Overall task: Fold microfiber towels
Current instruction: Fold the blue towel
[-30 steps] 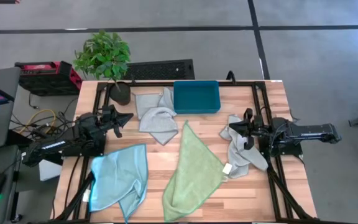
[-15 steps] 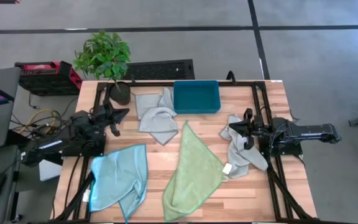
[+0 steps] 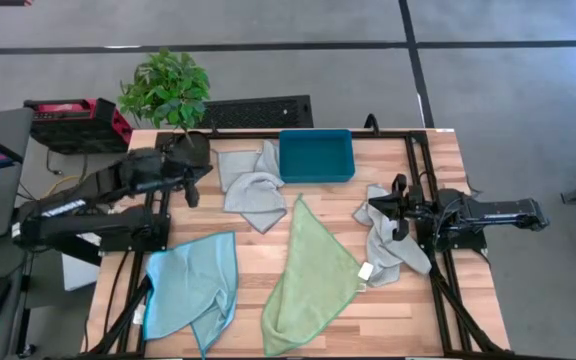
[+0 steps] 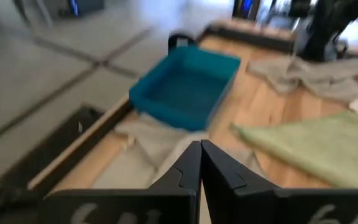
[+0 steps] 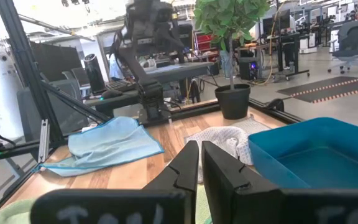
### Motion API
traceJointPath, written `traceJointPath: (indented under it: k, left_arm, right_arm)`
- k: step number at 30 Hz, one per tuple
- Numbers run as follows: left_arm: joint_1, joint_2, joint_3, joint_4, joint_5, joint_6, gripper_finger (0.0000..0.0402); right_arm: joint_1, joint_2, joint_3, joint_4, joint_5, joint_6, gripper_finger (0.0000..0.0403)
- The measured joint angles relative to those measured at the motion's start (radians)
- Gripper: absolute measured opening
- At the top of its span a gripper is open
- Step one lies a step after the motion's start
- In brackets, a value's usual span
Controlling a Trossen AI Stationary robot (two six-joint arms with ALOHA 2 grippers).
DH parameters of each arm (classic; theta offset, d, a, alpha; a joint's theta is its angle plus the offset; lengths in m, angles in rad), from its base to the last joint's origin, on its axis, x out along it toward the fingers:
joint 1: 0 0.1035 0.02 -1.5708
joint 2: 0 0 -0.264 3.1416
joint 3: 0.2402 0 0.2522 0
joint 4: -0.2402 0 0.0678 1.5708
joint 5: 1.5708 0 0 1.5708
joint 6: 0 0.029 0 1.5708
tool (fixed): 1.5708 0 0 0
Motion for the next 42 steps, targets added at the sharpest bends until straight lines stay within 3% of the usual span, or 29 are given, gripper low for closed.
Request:
traceJointPath:
  k: [4,9,15,23,32,42]
  left_arm:
    - [-0.038,0.122,0.143,-0.2,-0.005,-0.068,0.0]
    - [-0.117,0.239,0.255,-0.446,-0.003,-0.338,0.0]
    - [-0.263,0.387,0.269,-0.629,0.032,-0.645,0.0]
    - [-0.374,0.568,0.268,-0.687,0.156,-0.883,0.0]
    - [-0.393,0.721,0.268,-0.656,0.251,-0.878,0.0]
    - [-0.41,0.961,0.268,-0.413,0.367,-0.745,0.0]
  right_arm:
    - [0.0,0.0,0.0,0.0,0.0,0.0,0.0045]
    - [0.0,0.0,0.0,0.0,0.0,0.0,0.0045]
    - [0.0,0.0,0.0,0.0,0.0,0.0,0.0045]
    - [0.0,0.0,0.0,0.0,0.0,0.0,0.0045]
    - [0.0,0.0,0.0,0.0,0.0,0.0,0.0045]
    - [0.0,0.0,0.0,0.0,-0.003,0.0,0.0045]
